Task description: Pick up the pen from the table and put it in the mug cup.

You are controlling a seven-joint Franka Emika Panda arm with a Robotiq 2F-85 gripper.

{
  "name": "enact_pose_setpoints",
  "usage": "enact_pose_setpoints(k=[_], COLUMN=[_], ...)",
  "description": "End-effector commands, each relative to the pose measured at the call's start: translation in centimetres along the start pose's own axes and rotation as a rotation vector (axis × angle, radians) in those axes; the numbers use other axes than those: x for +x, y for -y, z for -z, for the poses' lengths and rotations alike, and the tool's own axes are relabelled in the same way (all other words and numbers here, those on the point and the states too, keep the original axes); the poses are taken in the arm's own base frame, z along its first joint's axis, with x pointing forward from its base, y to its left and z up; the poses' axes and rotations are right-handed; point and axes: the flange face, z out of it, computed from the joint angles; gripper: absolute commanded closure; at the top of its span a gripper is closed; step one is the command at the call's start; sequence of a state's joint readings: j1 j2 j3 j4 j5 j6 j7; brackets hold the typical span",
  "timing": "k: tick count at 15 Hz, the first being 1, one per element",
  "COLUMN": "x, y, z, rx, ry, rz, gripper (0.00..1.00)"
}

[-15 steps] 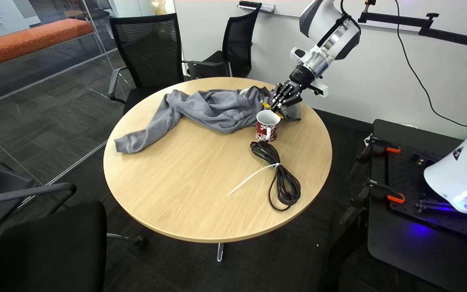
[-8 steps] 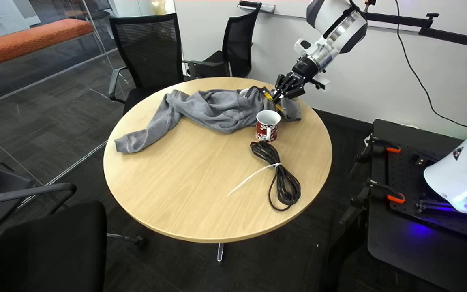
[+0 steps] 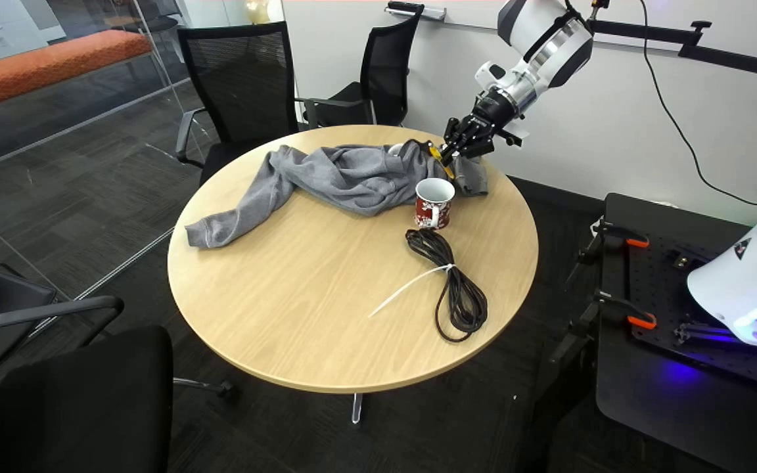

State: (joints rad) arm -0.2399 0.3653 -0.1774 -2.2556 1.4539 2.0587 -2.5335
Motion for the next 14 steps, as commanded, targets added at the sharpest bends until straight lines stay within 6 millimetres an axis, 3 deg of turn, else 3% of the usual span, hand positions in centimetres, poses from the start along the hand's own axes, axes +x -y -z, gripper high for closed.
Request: enact_pose_setpoints(k=[1,6,7,14], x=[-1.1,-2.9,-2.3,-3.9], y=[-1.3,-2.4,-3.3,-4.9], z=[-0.2,-1.3,-1.4,-2.7], rx=[0.014,0.047,0.056,0.102], ry=[-0.042,-0.064,-0.066,-0.093], rz=[0.049,0.068,0.068,0.077], gripper=[0.97,0.97,0.97,0.97])
